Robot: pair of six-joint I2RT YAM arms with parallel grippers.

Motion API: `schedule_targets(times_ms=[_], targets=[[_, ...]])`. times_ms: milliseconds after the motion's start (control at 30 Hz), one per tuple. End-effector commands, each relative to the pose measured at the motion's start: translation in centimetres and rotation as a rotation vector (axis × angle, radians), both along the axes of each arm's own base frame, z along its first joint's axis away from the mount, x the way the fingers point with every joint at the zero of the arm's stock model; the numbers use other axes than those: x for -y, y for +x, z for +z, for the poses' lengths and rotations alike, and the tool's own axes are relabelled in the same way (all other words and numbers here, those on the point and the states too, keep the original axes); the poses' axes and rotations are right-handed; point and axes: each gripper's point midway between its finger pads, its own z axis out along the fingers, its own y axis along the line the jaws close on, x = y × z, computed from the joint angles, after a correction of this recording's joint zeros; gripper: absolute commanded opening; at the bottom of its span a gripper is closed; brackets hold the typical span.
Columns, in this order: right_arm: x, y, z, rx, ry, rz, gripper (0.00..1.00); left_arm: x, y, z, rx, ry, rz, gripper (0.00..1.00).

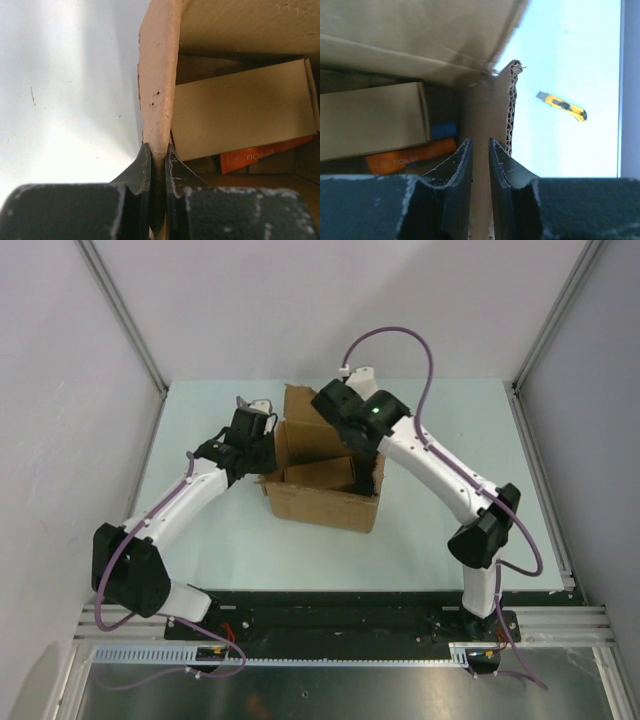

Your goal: Unpack the express box

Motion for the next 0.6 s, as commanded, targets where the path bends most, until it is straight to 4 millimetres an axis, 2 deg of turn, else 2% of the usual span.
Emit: schedule_targets(times_ms=[0, 33, 100, 267, 433, 467, 533, 567], targets=[[4.5, -3.7, -1.1, -0.150, -0.080, -0.035, 0.24, -1.4, 1.8, 2.5, 0.073, 0.013, 0.095, 0.04], [5.2, -4.0, -1.3, -0.159, -0.076, -0.044, 0.24, -1.5, 1.9, 2.5, 0.073, 0.016, 0.097, 0.04], [5.3, -4.2, -1.9, -0.173, -0.052, -0.040, 0.24, -1.5, 1.9, 2.4, 0.072, 0.018, 0.099, 0.04], [6.9, -4.6, -2.9, -0.197, -0.021, -0.070, 0.23, -1.4, 2.2, 2.2, 0.065, 0.019, 0.096, 0.04], [5.6, -4.2, -5.7, -0.241, 0.097, -0.014, 0.24, -0.9, 2.5, 2.2, 0.059, 0.007, 0.077, 0.04], [4.6, -3.4, -6.0, -0.218, 0.151, 0.002, 0.23, -0.8, 2.6, 2.2, 0.060, 0.005, 0.072, 0.04], [3.7, -4.0, -7.5, -0.254, 0.219, 0.074, 0.24, -0.4, 2.6, 2.0, 0.049, -0.002, 0.055, 0.03], [2.3, -3.0, -7.3, -0.216, 0.281, 0.115, 0.24, -0.3, 2.6, 1.9, 0.045, -0.001, 0.042, 0.02]])
